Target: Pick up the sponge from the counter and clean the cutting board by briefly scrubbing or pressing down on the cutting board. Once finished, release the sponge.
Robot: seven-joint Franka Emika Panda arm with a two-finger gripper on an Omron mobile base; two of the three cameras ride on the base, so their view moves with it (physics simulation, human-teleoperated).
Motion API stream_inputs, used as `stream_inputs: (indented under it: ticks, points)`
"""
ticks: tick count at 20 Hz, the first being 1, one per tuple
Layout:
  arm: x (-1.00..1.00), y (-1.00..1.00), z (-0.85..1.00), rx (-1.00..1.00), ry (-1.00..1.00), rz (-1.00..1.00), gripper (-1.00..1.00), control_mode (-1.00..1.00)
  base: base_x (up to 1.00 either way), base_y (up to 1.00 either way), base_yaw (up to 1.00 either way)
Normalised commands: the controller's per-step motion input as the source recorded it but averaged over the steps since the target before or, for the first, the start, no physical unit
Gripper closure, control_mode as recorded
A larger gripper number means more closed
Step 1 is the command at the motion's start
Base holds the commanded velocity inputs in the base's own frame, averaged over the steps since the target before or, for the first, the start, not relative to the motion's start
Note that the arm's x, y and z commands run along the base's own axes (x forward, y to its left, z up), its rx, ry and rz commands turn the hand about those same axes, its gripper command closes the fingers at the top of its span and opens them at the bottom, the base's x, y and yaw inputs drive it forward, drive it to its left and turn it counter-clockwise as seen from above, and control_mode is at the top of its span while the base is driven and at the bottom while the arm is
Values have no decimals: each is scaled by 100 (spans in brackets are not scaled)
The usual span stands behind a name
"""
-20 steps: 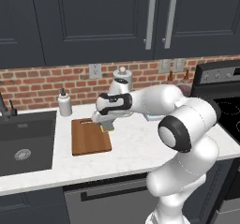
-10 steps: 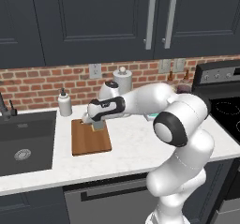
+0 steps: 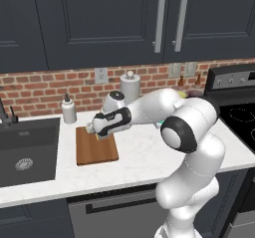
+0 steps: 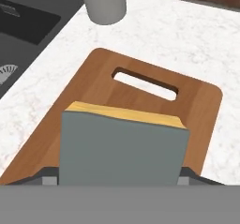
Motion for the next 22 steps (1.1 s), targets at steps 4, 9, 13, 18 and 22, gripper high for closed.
stream_inputs:
  ticks: [4, 9, 13, 18, 22]
  points:
    - [3, 0, -36, 0, -2, 0, 100, -100, 0, 0, 0]
    - [25, -1, -13, 0, -5, 0, 100, -100, 0, 0, 0]
    - [21, -5, -10, 0, -5, 0, 100, -100, 0, 0, 0]
    - [25, 0, -36, 0, -1, 0, 100, -100, 0, 0, 0]
    - [27, 0, -57, 0, 0, 3, 100, -100, 0, 0, 0]
